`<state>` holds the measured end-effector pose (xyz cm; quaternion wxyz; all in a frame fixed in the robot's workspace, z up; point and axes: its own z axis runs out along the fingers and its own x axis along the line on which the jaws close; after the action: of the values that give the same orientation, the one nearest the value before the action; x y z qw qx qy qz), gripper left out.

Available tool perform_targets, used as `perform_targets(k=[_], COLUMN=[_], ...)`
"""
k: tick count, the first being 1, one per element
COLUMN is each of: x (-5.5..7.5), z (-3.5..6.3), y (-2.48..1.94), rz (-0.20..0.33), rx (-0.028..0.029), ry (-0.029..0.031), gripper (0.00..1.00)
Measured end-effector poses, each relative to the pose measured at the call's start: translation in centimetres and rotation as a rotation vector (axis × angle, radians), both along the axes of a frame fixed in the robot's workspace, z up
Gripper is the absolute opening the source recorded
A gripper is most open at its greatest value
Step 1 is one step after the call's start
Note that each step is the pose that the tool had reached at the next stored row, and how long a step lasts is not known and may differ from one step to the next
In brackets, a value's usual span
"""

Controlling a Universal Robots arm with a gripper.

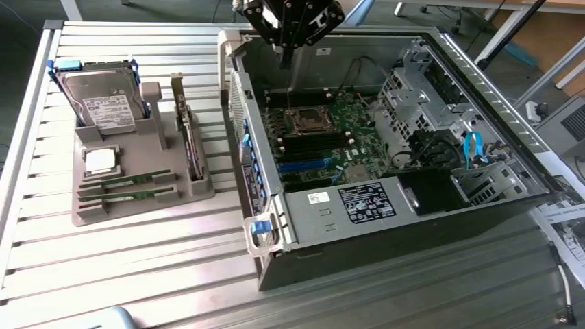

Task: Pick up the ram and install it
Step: 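Reach for the ram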

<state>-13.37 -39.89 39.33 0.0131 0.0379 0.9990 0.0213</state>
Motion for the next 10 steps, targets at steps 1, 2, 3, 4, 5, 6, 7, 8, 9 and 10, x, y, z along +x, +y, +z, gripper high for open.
perform_targets(k=[1, 2, 3, 4, 5, 6, 7, 8, 9, 10], x=[-0.10, -0.28, -0.38, -0.46, -0.54, -0.60, -0.67, -0.74, -0.80, -0.86], z=[0.00, 0.01, 0.00, 0.00, 0.00, 0.00, 0.00, 0.00, 0.00, 0.00], y=[0.00, 0.00, 0.00, 0.00, 0.00, 0.00, 0.00, 0.00, 0.00, 0.00], rz=[0.000, 0.000, 0.000, 0.000, 0.000, 0.000, 0.000, 0.000, 0.000, 0.000], rx=[0.0000, -0.0001, -0.0001, 0.0000, 0.0000, 0.0000, 0.0000, 0.0000, 0.0000, -0.0001], ry=[0.0000, 0.0001, 0.0000, 0.0000, 0.0000, 0.0000, 0.0000, 0.0000, 0.0000, 0.0001], gripper=[0.11, 0.11, 0.11, 0.11, 0.11, 0.11, 0.11, 0.11, 0.11, 0.11])
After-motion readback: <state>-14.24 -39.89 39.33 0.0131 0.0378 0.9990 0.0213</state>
